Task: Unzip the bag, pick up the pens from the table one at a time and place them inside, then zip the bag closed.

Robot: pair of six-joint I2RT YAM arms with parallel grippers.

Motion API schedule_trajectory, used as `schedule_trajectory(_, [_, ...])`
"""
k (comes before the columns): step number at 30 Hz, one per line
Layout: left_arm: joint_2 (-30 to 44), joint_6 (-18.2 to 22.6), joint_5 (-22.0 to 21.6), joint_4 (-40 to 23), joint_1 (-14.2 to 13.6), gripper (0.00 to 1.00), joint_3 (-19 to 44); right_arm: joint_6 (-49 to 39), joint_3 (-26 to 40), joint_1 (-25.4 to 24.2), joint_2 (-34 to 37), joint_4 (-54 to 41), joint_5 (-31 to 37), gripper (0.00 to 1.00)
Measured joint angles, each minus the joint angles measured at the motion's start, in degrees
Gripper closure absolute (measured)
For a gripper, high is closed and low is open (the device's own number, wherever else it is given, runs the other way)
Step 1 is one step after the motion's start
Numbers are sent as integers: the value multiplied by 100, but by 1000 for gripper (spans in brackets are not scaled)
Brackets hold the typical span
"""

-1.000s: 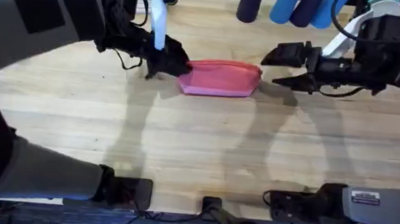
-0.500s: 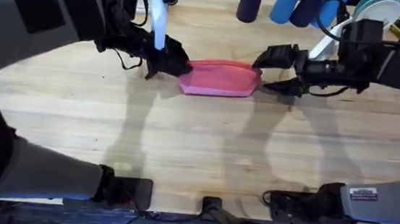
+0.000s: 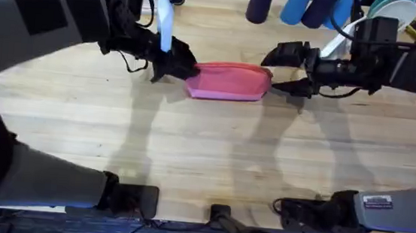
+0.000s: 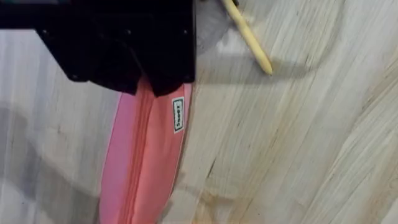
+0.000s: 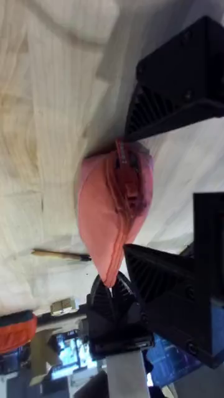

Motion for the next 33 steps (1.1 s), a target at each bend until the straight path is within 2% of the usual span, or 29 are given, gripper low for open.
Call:
schedule_trajectory(7, [0, 0, 0, 0, 0, 958, 0, 104, 0, 40, 4, 17, 0, 33])
schedule_trajectory(14, [0, 0, -2, 0, 0, 958, 0, 194, 0, 38, 9, 42, 2, 314])
schedule_trajectory(18, [0, 0, -2, 0, 0, 958, 0, 197, 0, 38, 9, 46, -2, 424])
schedule_trajectory(28, [0, 0, 0, -1, 0, 958, 0, 216, 0, 38, 9, 56, -28, 618])
schedule_trajectory(33, [0, 0, 0, -2, 0, 958, 0, 218, 0, 31, 9, 62, -50, 662])
